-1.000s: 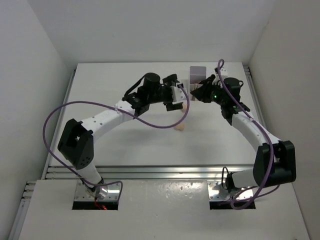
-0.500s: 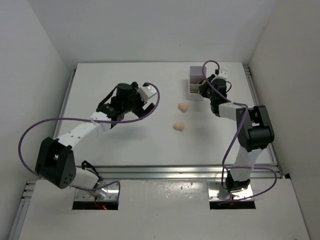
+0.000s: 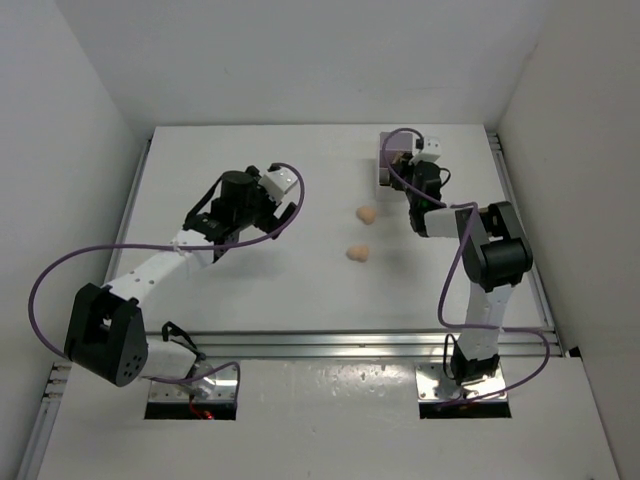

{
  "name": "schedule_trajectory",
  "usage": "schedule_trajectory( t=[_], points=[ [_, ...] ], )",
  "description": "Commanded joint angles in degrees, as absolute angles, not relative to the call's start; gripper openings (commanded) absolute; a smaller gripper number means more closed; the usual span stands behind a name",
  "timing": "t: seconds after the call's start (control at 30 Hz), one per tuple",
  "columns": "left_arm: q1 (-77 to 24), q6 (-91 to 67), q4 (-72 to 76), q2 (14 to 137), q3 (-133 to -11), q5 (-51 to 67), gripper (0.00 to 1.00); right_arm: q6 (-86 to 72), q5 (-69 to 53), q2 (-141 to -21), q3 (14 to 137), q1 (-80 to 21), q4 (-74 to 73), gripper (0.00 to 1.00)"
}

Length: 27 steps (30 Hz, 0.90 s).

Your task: Organize the makeup

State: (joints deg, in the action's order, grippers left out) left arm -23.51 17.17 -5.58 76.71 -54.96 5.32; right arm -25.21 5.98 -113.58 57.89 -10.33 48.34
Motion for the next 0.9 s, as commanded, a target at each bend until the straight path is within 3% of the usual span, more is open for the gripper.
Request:
schedule_trajectory(
  t=[0.0,0.27,0.33,0.4,0.5,0.87],
  points=[
    [-22.8,15.4,-2.2,75.7,-53.7,5.1,1.00,-22.2,6.2,-114.6,55.4,-10.8,56.2,0.00],
    [-22.2,14.8,-1.0,75.7,-52.6,4.6,1.00,-20.6,5.3,-117.1,53.8,-11.5,60.6,0.00],
    [-22.2,14.8,-1.0,75.7,-52.6,4.6,1.00,-20.7,5.2,-117.1,53.4,-11.5,60.6,0.09],
    [-22.2,14.8,-1.0,75.7,-52.1,5.1,1.00,-20.3,5.2,-116.5,52.7,-11.9,60.6,0.27],
    [-21.7,14.8,-1.0,75.7,-52.1,5.7,1.00,-19.3,4.9,-115.1,51.7,-12.4,60.7,0.41],
    [-21.7,14.8,-0.4,74.6,-51.1,6.9,1.00,-12.8,5.9,-104.8,49.7,-13.6,56.0,0.57]
  ],
)
